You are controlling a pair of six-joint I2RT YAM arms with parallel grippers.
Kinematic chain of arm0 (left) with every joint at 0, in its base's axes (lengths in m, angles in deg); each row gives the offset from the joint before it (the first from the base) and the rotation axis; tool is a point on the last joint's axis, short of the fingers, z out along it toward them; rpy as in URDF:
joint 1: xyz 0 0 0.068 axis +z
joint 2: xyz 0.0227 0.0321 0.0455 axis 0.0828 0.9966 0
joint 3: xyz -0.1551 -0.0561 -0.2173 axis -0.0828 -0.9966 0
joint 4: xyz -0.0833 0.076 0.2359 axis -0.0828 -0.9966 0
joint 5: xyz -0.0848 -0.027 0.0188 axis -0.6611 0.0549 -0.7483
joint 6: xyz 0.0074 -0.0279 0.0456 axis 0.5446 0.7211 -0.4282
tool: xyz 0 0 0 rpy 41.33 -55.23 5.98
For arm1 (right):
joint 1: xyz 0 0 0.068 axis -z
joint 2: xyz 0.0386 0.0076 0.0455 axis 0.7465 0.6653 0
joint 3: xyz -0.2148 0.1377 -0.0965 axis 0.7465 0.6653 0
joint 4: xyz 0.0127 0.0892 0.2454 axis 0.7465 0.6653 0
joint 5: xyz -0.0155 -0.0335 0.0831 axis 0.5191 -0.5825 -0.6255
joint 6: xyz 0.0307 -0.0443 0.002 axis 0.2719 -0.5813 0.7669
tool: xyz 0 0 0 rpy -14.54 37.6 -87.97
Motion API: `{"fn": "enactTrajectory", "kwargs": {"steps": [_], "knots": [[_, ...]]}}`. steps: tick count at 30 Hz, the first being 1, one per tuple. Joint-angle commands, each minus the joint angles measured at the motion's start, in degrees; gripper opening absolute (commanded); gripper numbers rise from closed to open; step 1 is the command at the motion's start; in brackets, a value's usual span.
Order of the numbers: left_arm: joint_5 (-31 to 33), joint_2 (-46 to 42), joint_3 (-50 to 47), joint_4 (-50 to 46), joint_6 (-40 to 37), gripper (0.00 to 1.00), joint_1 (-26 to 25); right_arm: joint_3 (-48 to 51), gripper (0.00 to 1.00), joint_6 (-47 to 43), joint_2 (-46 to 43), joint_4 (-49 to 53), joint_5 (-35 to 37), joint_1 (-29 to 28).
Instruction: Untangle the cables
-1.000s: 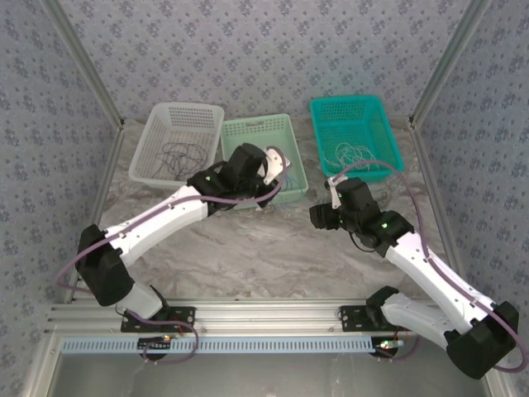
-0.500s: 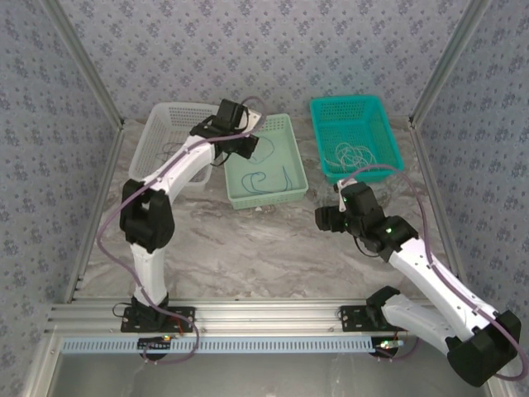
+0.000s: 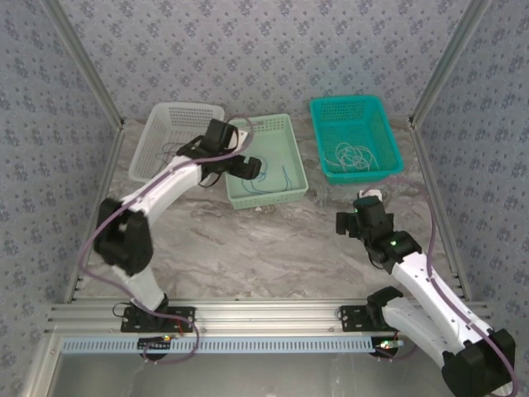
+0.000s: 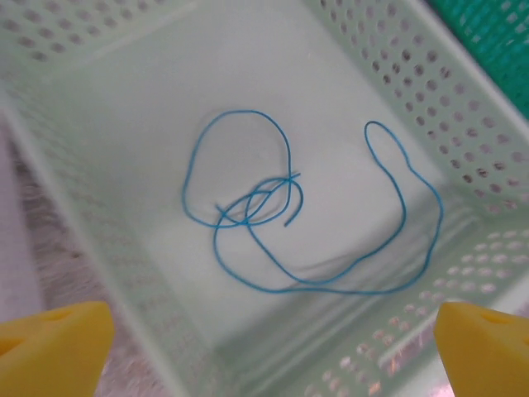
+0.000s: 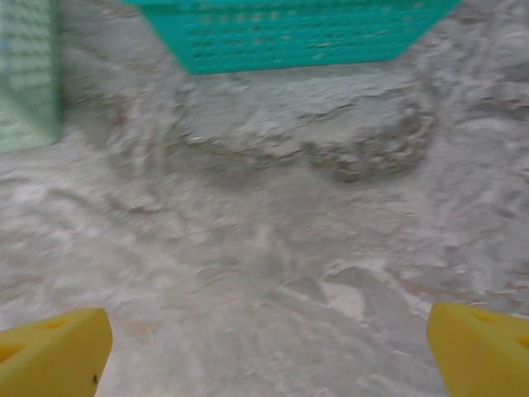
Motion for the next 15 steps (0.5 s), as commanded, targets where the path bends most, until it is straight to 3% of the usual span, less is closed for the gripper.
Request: {"fn": "enactTrajectory", "kwargs": {"steps": [1, 6, 12, 15], "knots": [[6.01, -12.04, -10.04, 11.07, 1.19, 0.99, -0.13, 4.69, 1.0, -2.6, 0.05, -12.36, 6.53, 3.07], [10.53, -30.15, -31.69, 21.81, 0.35, 0.99, 3.68, 10.12, 1.0, -8.99, 4.5, -33.63, 4.17, 8.71], [12.77, -42.31, -43.68, 19.68, -0.25, 0.99, 11.19, 13.2, 1.0, -15.83, 20.02, -57.87, -3.48, 17.05], [18.3, -45.23, -48.34, 23.39, -0.38, 0.99, 12.76, 13.85, 0.99, -16.68, 28.48, -68.36, -5.33, 18.42]]}}
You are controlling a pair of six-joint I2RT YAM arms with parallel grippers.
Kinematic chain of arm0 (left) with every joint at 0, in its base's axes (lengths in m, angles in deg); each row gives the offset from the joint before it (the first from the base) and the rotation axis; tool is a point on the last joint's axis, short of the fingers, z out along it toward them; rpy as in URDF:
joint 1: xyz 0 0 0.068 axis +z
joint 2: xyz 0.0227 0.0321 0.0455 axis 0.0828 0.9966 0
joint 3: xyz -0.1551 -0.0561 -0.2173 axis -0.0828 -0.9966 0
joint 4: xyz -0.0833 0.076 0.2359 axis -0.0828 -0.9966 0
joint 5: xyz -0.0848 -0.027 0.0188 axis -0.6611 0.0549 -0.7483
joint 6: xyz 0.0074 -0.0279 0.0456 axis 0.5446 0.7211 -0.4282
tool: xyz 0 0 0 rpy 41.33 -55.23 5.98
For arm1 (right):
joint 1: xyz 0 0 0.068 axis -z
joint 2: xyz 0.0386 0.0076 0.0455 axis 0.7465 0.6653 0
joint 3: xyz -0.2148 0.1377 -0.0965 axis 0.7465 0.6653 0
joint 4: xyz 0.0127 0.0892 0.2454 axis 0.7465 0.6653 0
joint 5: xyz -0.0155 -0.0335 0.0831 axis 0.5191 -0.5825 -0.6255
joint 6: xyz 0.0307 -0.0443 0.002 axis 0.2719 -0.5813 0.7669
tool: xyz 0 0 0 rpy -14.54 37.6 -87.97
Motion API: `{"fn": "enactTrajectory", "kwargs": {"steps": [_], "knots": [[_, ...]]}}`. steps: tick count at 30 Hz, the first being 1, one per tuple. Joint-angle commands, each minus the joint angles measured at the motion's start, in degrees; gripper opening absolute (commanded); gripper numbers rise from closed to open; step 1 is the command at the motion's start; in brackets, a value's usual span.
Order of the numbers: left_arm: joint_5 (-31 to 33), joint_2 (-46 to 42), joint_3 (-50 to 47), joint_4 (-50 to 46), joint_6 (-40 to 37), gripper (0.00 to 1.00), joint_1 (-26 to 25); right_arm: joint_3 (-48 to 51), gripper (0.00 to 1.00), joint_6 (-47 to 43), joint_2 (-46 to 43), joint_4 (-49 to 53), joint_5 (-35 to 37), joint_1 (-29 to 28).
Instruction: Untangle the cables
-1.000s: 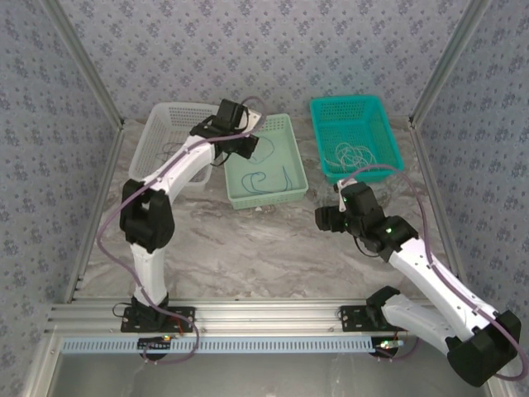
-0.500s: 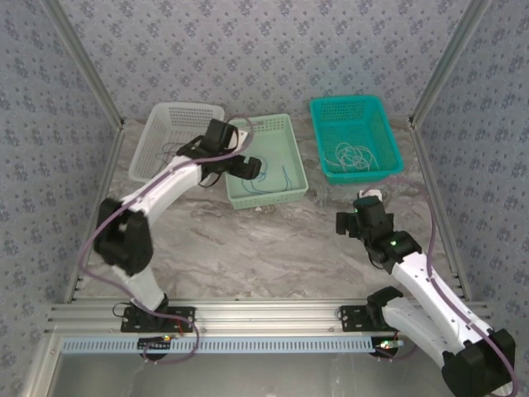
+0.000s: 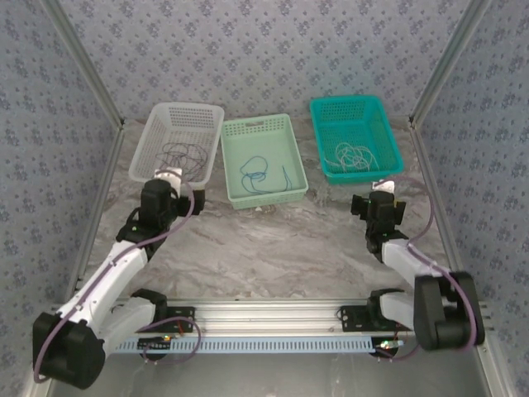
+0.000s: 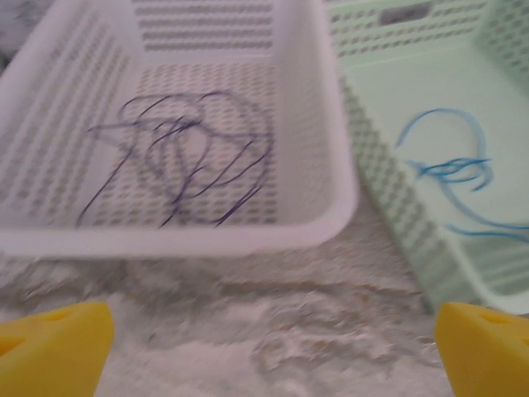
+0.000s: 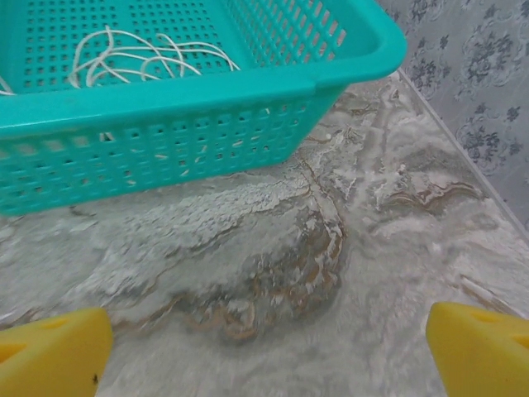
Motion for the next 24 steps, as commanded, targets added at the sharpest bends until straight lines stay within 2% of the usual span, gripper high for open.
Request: {"fn": "enactTrajectory", "kwargs": {"steps": [1, 3, 4, 7, 8, 12, 17, 19, 24], "knots": [[7.98, -3.18, -3.76, 6.78, -0.44, 0.99, 1.48, 0.86, 0.96, -4.39, 7.34, -18.59, -4.28, 1.38], [15.45, -3.49, -6.82, 10.73, 1.13, 1.0, 2.76, -0.7, 0.94, -4.79, 10.25, -19.47, -6.83, 2.11], [16.5, -3.49, -7.76, 11.78, 1.24, 0.99, 3.7, -1.2, 0.93, -4.78, 11.91, -19.46, -7.68, 2.4], [16.11, -3.4, -10.63, 14.91, 1.45, 0.99, 7.18, 1.09, 0.93, -4.99, 18.61, -29.94, -8.41, 2.59], [15.69, -3.49, -11.62, 16.55, 1.26, 0.99, 8.15, 0.82, 0.93, -4.79, 17.98, -28.04, -8.65, 2.7], [10.17, -1.84, -16.43, 28.33, 0.46, 1.0, 12.74, 0.31, 0.94, -3.91, 17.68, -26.75, -13.16, 4.71], [2.42, 9.39, -17.88, 39.99, 1.79, 0.99, 18.15, -0.93, 0.94, -3.32, 17.88, -24.46, -16.43, 6.11], [-0.97, 13.86, -18.17, 45.27, 1.93, 0.99, 19.04, -1.62, 0.95, -4.16, 17.91, -23.23, -18.46, 6.16], [-4.32, 22.19, -17.97, 54.48, -0.49, 1.0, 19.44, -1.62, 0.99, -4.54, 18.0, -22.99, -23.52, 7.43]]}}
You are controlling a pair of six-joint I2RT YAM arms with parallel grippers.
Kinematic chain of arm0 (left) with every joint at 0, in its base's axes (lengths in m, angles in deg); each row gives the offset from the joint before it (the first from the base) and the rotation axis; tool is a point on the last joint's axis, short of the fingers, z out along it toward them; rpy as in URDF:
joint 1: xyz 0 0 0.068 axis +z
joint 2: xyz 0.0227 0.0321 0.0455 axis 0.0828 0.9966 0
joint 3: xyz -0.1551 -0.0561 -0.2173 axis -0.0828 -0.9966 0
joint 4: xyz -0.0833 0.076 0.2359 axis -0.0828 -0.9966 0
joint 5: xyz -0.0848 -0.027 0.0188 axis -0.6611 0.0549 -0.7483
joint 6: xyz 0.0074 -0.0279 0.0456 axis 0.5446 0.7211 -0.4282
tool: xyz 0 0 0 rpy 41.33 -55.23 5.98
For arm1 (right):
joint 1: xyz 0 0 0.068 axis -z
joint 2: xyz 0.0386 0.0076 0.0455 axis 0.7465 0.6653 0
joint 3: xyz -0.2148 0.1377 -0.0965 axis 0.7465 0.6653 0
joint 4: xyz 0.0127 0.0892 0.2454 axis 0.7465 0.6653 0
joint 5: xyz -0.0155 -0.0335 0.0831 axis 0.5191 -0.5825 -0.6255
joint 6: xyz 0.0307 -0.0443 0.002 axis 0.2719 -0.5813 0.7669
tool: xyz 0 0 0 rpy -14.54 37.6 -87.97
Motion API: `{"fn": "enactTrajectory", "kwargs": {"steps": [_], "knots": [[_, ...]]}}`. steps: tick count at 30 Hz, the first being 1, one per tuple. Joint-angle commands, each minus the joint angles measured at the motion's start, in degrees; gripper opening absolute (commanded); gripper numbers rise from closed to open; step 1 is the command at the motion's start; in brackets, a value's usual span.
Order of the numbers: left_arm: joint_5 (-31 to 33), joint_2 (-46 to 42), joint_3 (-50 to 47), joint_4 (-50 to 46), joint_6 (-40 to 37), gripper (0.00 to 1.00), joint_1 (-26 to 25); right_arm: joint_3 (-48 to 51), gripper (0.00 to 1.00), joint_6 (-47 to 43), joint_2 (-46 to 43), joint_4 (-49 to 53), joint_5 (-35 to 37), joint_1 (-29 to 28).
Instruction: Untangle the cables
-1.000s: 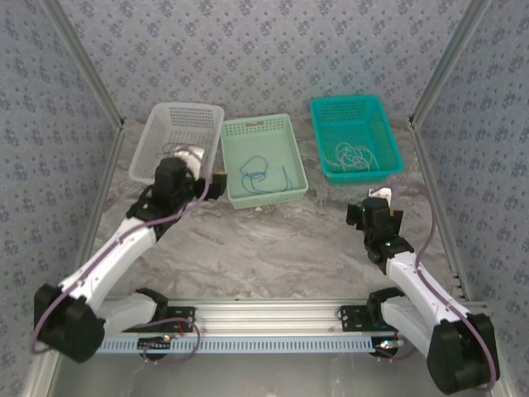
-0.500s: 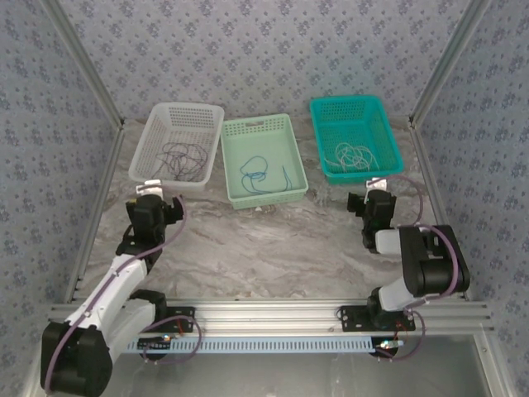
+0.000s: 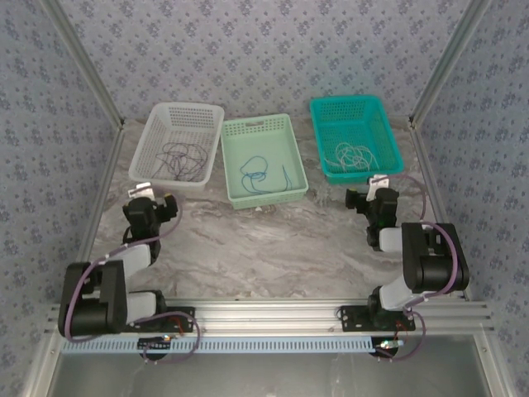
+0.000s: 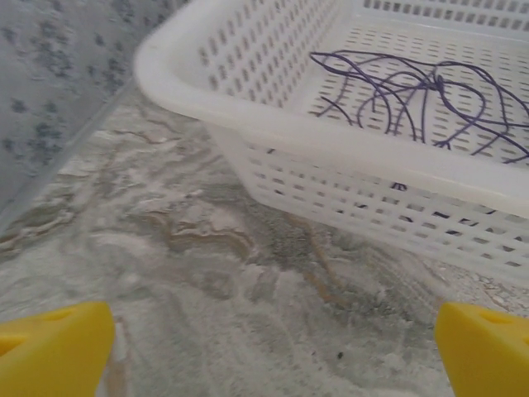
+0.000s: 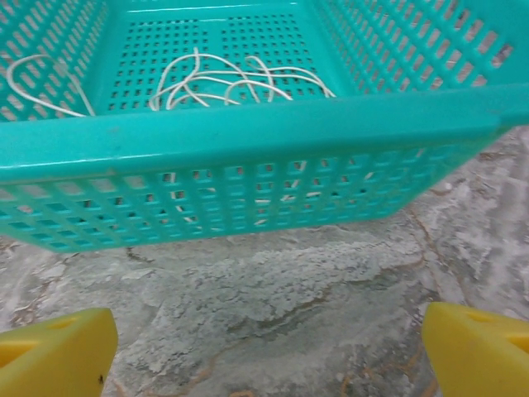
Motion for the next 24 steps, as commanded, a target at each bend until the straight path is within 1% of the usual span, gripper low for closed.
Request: {"fn": "enactTrajectory", "kwargs": {"steps": [1, 4, 8, 9, 10, 11, 13, 15, 24], "knots": [[-4.85, 2.81, -0.47, 13.13, -2.03, 0.99, 0.49, -1.18, 1.0, -0.61, 0.12, 0.31, -4.26, 0.91], [-6.23, 6.23, -0.73, 16.94, -2.34, 1.0, 0.84, -1.19, 1.0, -0.65, 0.09, 0.31, -4.08, 0.84], [-10.07, 15.29, -0.48, 25.19, -3.64, 0.99, 0.85, -1.4, 1.0, -0.39, 0.08, 0.49, -2.32, 0.53], [-10.04, 15.72, 0.94, 22.96, -3.72, 0.99, 0.81, -1.35, 1.0, -0.41, 0.09, 0.49, -2.16, 0.47], [-9.42, 14.5, 2.87, 16.45, -3.47, 1.0, 0.84, -1.35, 1.0, -0.48, 0.11, 0.49, -2.04, 0.33], [-8.36, 14.75, 5.05, 13.42, -3.27, 0.99, 0.81, -1.35, 1.0, -0.6, 0.16, 0.5, -1.67, 0.14], [-6.96, 15.0, 6.53, 10.83, -3.49, 0.99, 0.14, -1.4, 1.0, -0.65, 0.08, 0.47, -1.53, 0.02], [-5.54, 15.19, 6.81, 10.54, -4.29, 0.99, -0.85, -1.35, 1.0, -0.6, 0.09, 0.52, -1.71, 0.13], [-5.52, 15.22, 6.76, 10.8, -4.28, 0.99, -0.85, -1.35, 1.0, -0.65, 0.08, 0.49, -1.55, 0.01]]}}
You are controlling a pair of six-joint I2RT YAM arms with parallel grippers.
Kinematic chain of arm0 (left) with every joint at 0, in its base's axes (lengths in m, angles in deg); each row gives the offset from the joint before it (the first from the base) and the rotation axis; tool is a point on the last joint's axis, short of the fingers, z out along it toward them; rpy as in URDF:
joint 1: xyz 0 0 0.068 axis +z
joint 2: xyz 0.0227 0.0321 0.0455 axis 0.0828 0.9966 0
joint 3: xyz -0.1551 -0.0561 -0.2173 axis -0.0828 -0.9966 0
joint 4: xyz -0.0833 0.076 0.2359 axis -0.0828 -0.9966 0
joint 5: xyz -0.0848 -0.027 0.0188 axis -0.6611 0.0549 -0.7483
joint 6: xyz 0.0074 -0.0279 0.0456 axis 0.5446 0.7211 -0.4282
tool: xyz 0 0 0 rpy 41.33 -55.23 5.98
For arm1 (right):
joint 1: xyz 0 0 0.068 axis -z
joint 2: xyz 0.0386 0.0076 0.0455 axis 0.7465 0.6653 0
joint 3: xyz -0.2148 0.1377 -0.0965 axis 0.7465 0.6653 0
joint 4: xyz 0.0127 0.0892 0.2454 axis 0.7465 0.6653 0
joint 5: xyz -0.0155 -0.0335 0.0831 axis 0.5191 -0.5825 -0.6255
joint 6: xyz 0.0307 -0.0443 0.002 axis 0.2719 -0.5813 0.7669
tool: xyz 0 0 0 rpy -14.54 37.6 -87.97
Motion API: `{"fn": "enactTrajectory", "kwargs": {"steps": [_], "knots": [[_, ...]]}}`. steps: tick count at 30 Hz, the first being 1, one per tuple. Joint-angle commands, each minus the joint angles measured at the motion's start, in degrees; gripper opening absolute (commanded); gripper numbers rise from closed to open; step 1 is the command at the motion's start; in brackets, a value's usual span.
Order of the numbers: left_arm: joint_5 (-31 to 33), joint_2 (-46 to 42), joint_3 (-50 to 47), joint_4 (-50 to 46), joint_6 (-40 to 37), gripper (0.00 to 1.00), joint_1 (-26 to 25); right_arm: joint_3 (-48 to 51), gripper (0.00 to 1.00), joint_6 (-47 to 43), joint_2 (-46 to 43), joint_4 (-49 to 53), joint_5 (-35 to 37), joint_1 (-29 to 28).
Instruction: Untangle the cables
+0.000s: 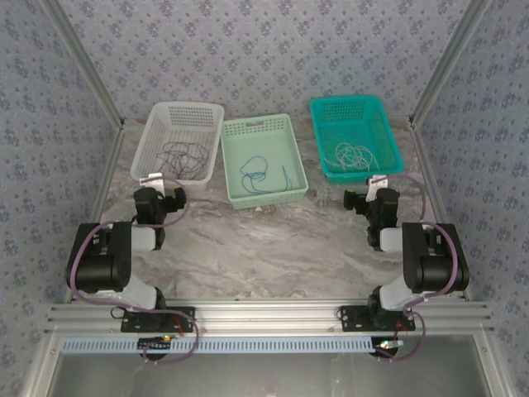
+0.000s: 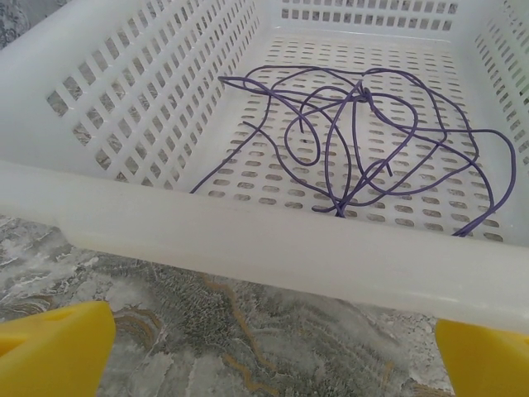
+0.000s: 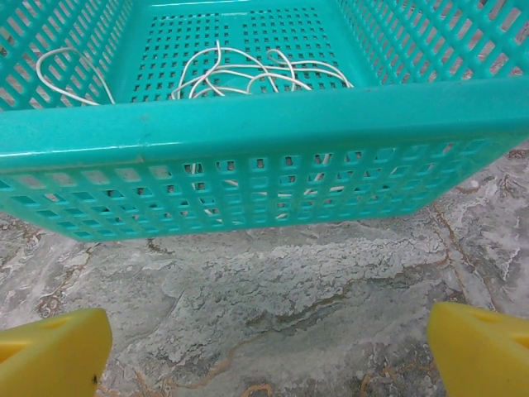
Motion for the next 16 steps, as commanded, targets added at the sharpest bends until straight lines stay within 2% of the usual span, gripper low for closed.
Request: {"fn": "enactTrajectory", "kwargs": {"steps": [1, 16], "knots": [[0.74, -0.16, 0.79, -0.33, -0.67, 0.99, -0.05, -1.38, 1.0, -0.64, 0.09, 0.01, 0.78, -0.31], [0.87, -0.14, 0.81, -0.27, -0.64, 0.99, -0.13, -1.35, 1.0, -0.77, 0.01, 0.01, 1.37, -0.63]]}}
